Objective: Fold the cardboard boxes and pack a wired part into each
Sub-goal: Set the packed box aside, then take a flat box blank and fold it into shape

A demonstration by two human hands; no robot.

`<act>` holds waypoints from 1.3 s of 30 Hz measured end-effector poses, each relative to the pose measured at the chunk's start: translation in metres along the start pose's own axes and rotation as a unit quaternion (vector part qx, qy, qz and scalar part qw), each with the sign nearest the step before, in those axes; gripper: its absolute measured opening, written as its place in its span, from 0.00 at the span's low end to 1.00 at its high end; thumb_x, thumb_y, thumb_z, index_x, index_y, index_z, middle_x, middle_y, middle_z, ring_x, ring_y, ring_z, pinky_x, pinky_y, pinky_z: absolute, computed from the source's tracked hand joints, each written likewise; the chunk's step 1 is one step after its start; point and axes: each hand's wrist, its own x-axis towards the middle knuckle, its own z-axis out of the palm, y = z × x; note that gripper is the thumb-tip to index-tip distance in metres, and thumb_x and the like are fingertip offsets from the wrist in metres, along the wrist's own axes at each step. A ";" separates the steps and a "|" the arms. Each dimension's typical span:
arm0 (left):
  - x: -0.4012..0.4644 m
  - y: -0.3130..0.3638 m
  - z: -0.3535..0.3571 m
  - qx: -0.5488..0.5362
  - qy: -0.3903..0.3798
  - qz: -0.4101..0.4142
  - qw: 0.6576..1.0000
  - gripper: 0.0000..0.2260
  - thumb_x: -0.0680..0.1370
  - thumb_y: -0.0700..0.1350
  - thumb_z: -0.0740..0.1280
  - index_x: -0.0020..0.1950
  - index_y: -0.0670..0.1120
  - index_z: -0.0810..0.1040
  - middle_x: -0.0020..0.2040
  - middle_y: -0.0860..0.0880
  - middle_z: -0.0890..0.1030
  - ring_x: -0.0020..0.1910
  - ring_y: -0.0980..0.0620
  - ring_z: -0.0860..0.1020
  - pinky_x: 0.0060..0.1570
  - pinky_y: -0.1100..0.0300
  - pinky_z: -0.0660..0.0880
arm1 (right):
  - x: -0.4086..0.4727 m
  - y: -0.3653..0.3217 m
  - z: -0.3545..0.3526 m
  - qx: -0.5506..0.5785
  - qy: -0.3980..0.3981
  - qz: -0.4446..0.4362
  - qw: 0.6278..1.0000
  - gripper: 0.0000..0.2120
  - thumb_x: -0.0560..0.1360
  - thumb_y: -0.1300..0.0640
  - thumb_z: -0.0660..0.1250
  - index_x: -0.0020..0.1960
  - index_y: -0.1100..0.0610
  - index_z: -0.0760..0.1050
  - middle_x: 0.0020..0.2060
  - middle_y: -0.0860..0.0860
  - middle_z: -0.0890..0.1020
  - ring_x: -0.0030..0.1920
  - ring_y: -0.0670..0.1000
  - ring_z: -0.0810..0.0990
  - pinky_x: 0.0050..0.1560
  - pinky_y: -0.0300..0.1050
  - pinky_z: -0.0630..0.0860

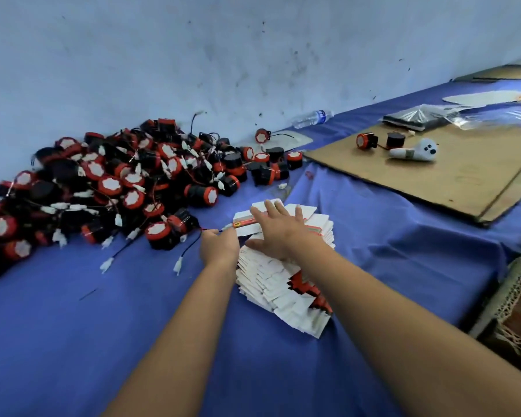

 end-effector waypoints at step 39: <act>-0.023 -0.075 -0.271 -0.249 -0.132 0.119 0.952 0.15 0.74 0.43 0.72 0.60 0.46 0.86 0.59 0.40 0.85 0.57 0.43 0.84 0.59 0.48 0.80 | -0.055 -0.221 0.072 0.694 -0.018 -0.197 0.692 0.19 0.78 0.47 0.69 0.36 0.59 0.77 0.37 0.53 0.82 0.37 0.48 0.77 0.41 0.39 0.73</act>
